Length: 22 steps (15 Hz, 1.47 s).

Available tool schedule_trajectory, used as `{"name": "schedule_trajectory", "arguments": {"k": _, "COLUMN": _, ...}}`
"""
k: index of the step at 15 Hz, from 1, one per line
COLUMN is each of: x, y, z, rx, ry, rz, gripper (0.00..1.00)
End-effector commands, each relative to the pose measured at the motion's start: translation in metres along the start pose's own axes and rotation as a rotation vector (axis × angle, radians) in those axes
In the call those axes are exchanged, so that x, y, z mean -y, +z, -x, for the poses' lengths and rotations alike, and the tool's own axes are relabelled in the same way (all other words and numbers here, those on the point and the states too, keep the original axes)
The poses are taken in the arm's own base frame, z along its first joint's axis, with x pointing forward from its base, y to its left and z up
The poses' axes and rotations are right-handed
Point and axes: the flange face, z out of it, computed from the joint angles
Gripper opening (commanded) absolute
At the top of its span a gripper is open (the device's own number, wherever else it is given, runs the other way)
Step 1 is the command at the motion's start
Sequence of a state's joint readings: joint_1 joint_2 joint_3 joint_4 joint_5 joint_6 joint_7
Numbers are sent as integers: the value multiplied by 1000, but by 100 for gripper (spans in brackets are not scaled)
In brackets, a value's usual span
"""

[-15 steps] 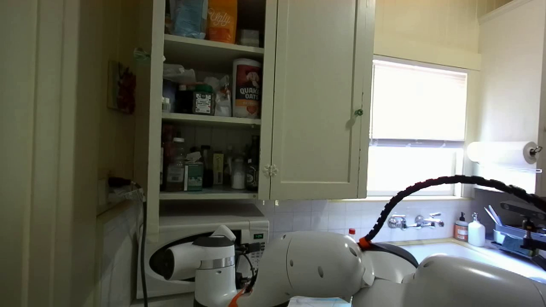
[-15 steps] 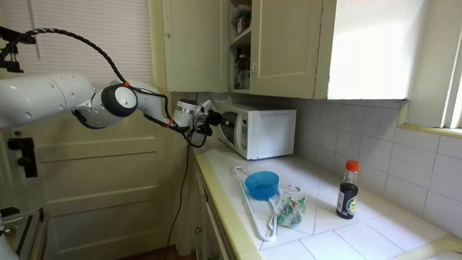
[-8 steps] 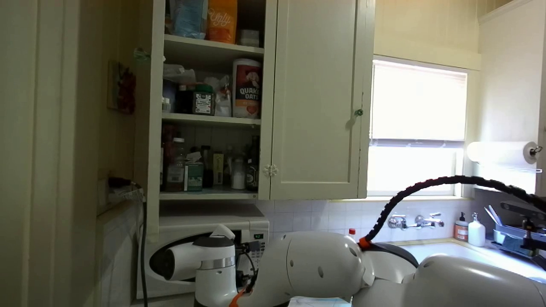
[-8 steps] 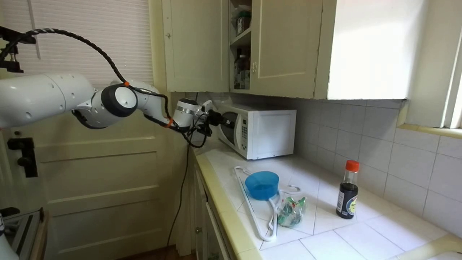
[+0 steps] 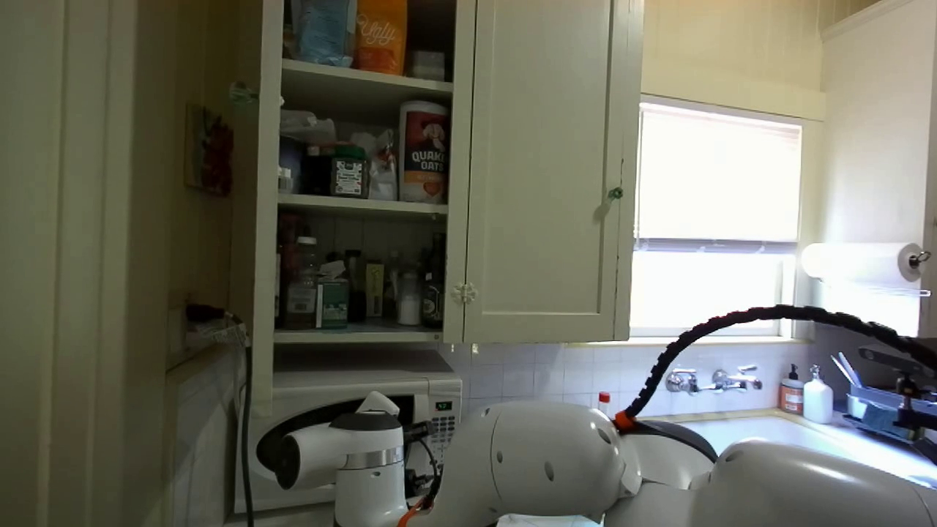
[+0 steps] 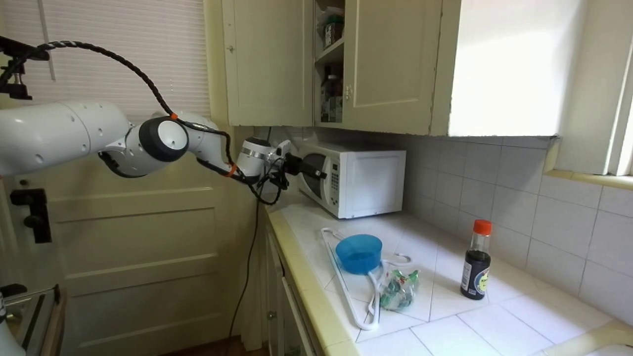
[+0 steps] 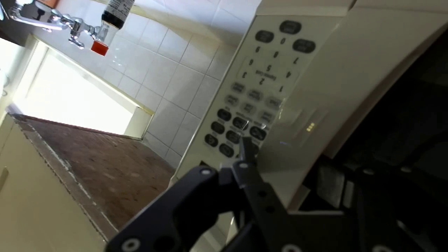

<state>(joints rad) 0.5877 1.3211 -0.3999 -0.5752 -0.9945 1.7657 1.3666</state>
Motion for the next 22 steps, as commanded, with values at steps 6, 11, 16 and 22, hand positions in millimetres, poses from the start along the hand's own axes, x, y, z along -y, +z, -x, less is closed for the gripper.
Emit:
{"name": "schedule_trajectory", "arguments": {"k": 6, "x": 23, "y": -27, "z": 27, "rx": -11, "ry": -86, "rz": -129, "gripper": 8}}
{"name": "schedule_trajectory", "arguments": {"k": 11, "x": 32, "y": -61, "z": 48, "rx": -37, "ry": -71, "rz": -139, "gripper": 8}}
{"name": "schedule_trajectory", "arguments": {"k": 16, "x": 34, "y": -73, "z": 51, "rx": -74, "ry": -44, "rz": -143, "gripper": 8}}
{"name": "schedule_trajectory", "arguments": {"k": 22, "x": 36, "y": -94, "z": 54, "rx": -101, "ry": -44, "rz": -171, "gripper": 64}}
